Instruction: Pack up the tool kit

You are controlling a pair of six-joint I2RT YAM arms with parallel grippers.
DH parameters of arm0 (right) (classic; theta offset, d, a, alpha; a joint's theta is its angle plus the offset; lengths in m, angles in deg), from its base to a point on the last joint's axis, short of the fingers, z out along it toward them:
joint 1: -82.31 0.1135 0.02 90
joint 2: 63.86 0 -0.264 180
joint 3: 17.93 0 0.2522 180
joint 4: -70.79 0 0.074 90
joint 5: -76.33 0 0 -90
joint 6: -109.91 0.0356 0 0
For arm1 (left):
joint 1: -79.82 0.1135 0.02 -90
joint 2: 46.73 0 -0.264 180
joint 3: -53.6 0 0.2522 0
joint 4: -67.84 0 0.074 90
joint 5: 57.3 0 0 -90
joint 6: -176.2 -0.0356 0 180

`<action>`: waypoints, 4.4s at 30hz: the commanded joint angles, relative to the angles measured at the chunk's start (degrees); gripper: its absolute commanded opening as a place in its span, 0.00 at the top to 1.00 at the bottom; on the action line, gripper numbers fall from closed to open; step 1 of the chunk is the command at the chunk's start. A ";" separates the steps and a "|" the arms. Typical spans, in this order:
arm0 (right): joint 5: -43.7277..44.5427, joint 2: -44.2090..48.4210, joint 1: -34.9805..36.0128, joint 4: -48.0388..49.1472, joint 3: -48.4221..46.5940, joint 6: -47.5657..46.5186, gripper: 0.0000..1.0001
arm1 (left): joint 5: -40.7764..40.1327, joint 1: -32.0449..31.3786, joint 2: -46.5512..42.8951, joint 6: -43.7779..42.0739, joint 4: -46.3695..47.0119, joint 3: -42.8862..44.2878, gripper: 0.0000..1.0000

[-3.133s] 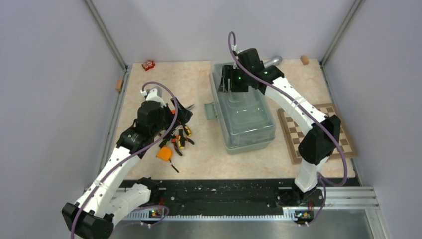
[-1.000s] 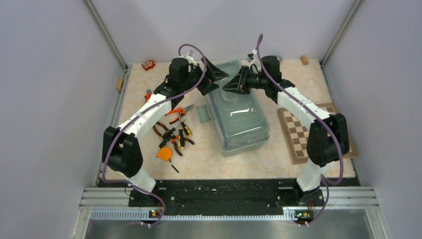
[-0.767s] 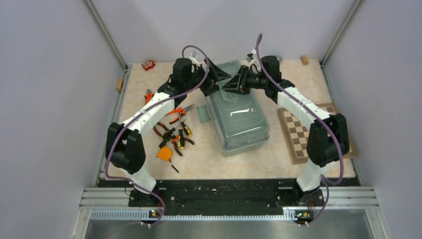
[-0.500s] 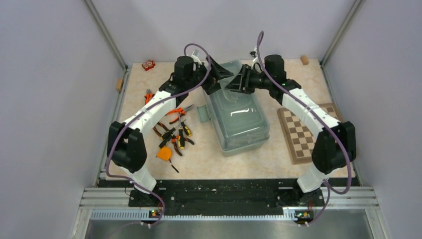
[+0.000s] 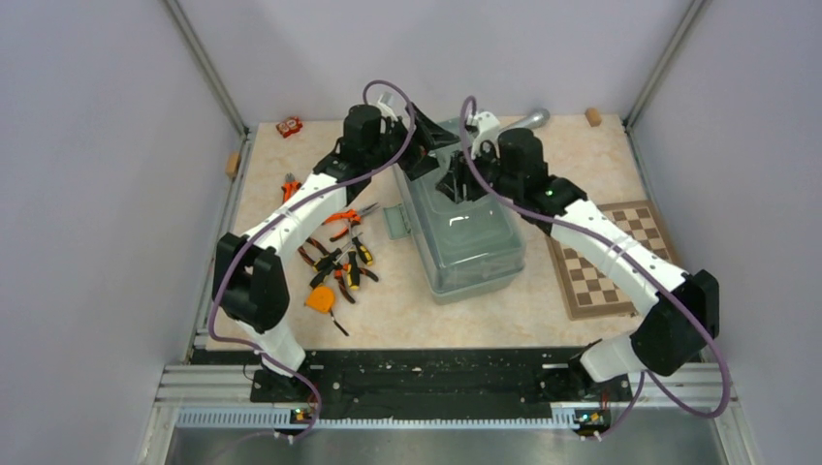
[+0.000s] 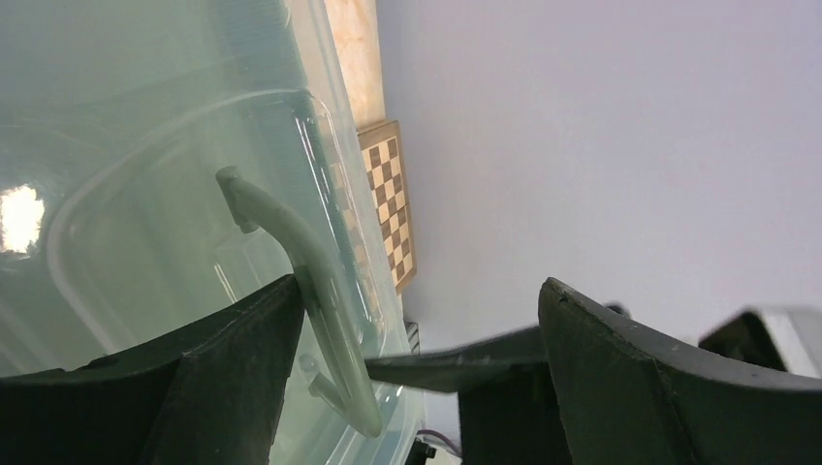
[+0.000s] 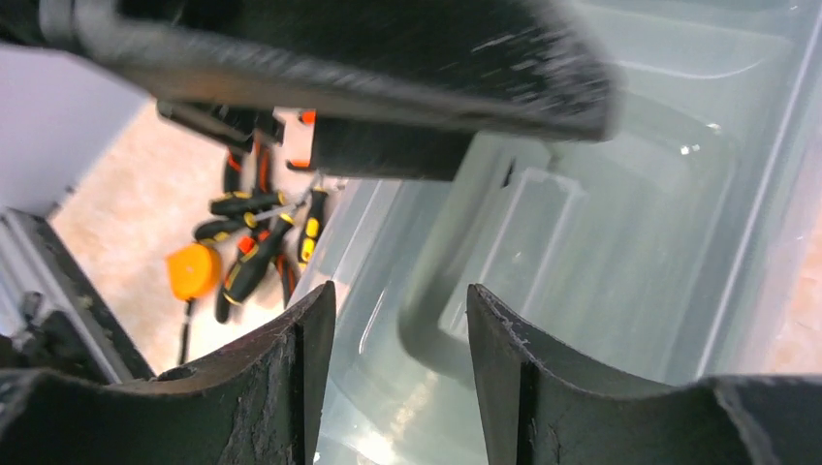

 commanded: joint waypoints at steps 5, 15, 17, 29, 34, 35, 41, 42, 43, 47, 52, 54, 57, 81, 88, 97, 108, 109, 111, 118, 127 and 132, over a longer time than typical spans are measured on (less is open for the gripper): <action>22.92 1.61 9.30 3.52 1.75 -11.58 0.48 | 1.80 -0.75 0.44 1.26 4.95 3.14 0.07; 29.47 1.86 10.66 5.48 0.95 -11.30 1.00 | -1.23 -0.02 -1.97 -4.18 0.30 3.54 0.07; 29.44 2.37 10.66 5.54 0.18 -10.46 1.00 | -3.44 1.02 -3.52 -7.30 -2.99 3.72 0.07; 30.44 4.34 8.55 6.77 -5.59 -2.65 1.00 | -18.93 8.46 -21.59 -23.15 -13.10 -8.29 0.07; 28.96 5.49 4.73 8.59 -5.63 3.84 1.00 | -21.50 9.21 -27.05 -23.32 -14.05 -17.97 0.06; 28.31 5.85 3.59 8.88 -5.33 5.40 1.00 | -21.77 9.45 -27.79 -22.46 -13.93 -20.25 0.06; 21.69 7.60 -4.21 10.17 -2.95 14.11 1.00 | -18.82 9.92 -29.15 -19.07 -11.86 -30.40 0.07; 20.12 7.76 -5.74 10.13 -2.66 15.63 1.00 | -18.50 9.91 -28.96 -18.89 -11.83 -31.06 0.07; 18.71 7.81 -7.34 10.09 -2.30 17.01 1.00 | -18.28 9.91 -28.54 -18.84 -11.84 -31.52 0.07; 13.69 7.73 -12.24 9.86 -1.31 20.79 1.00 | -17.77 9.93 -26.08 -19.91 -12.53 -31.10 0.06; 9.41 7.11 -17.12 9.54 0.52 25.18 1.00 | -15.90 9.99 -21.58 -21.42 -15.43 -27.84 0.06; 7.01 6.59 -19.35 9.56 1.48 26.82 1.00 | -15.06 9.85 -19.37 -21.18 -15.44 -27.37 0.06; 4.91 5.95 -21.62 9.58 2.72 28.28 1.00 | -14.25 9.76 -17.29 -20.59 -14.43 -27.18 0.06; -2.09 5.06 -24.08 10.28 4.86 29.35 1.00 | -19.31 9.03 0.25 -21.27 -18.94 -5.96 0.09; -2.04 5.78 -24.06 10.46 5.44 29.20 1.00 | -21.01 8.99 6.64 -22.71 -22.31 -0.47 0.20; -1.73 5.47 -24.32 10.01 4.89 28.96 1.00 | -19.39 8.94 11.72 -24.40 -21.76 1.56 0.42; -2.41 4.52 -29.53 5.93 1.43 27.00 1.00 | -21.27 13.02 13.71 -30.21 -25.20 6.26 0.94; -2.71 4.23 -30.18 5.64 1.27 26.88 1.00 | -21.02 13.67 13.91 -31.27 -25.54 7.06 0.97; -3.41 3.61 -30.90 5.51 1.28 26.78 1.00 | -20.70 14.84 14.56 -33.65 -26.89 9.33 1.00; -5.04 0.25 -35.20 5.13 1.28 25.35 1.00 | -21.24 17.10 18.51 -39.56 -29.34 16.06 1.00; -4.52 -4.19 -37.13 5.14 1.83 22.65 1.00 | -19.53 18.96 22.03 -39.19 -28.89 20.79 1.00; -3.48 -7.20 -37.92 3.05 -0.57 19.47 0.95 | -18.28 18.96 23.46 -38.54 -28.85 22.20 1.00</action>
